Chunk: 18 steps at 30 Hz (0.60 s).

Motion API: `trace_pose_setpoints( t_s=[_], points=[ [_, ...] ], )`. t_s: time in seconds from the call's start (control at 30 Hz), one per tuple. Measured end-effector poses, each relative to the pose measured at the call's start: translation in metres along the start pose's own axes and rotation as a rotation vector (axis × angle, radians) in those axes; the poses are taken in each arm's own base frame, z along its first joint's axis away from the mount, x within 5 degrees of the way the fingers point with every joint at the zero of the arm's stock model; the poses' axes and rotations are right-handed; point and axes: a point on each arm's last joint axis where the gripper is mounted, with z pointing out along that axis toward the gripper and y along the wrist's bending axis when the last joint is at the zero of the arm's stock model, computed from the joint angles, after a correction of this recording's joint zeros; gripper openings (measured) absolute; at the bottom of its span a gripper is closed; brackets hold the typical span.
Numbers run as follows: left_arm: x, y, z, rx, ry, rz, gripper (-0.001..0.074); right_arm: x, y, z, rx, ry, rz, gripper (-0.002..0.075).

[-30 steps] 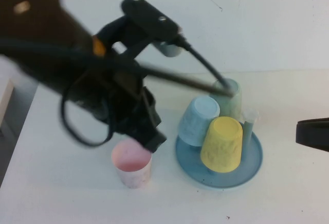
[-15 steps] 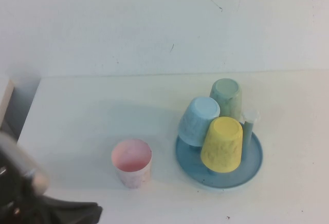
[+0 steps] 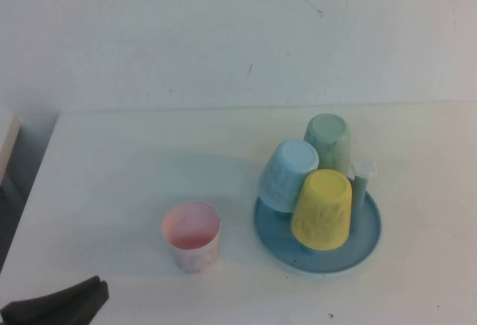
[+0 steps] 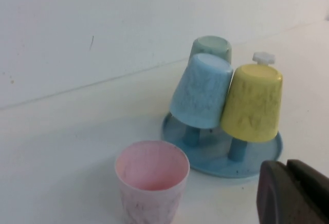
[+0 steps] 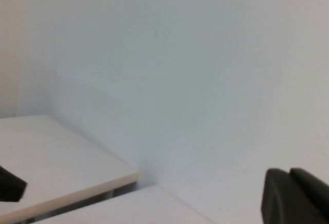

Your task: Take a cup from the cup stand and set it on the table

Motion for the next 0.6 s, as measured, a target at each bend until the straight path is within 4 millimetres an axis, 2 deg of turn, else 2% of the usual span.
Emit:
trace_pose_setpoints(
  t_s=[0.23,0.6],
  points=[
    [0.022,0.003,0.002,-0.006,0.085,0.003,-0.0001,0.029,-0.011,-0.002,0.134,0.064,0.07,-0.0001],
    [0.049,0.002,-0.002,0.012,0.33,-0.002,-0.0001,0.034,-0.012,-0.002,0.154,0.093,0.057,-0.0001]
  ],
)
